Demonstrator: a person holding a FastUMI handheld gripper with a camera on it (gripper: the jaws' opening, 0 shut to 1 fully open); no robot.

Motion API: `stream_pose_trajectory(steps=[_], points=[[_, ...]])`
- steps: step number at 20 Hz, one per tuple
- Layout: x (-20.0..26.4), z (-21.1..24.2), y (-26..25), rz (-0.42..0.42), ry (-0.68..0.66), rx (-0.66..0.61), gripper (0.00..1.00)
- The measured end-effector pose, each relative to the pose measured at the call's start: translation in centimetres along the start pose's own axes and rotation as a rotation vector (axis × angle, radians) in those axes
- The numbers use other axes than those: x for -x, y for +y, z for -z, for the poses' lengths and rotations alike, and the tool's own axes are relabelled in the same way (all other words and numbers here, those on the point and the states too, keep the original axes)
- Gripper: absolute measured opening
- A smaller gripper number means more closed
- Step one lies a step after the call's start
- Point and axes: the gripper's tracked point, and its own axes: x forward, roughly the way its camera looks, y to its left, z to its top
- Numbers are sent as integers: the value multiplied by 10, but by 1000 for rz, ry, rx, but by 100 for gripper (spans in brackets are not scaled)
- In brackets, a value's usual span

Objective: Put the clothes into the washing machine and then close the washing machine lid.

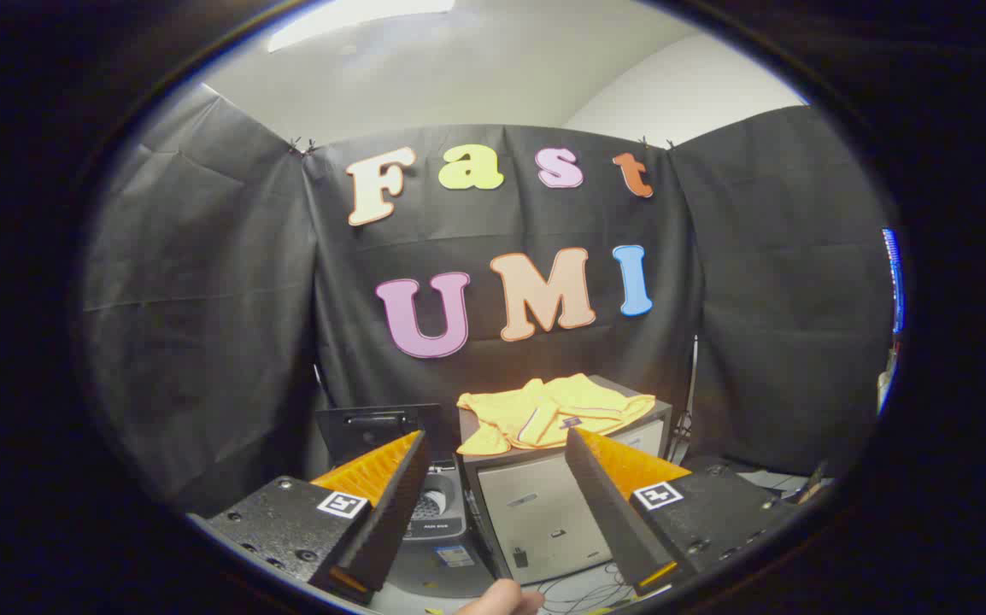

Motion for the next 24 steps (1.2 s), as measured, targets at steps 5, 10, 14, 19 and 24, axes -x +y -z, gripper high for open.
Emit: stream_pose_trajectory(steps=[5, 10, 14, 19, 24], points=[[1, 11, 7, -22, 20, 6, 97], [-11, 11, 10, -23, 19, 4, 97], [-27, 6, 6, -21, 24, 22, 97], [-64, -10, -5, -30, 29, 30, 97], [-100, -28, -24, -14, 25, 31, 97]])
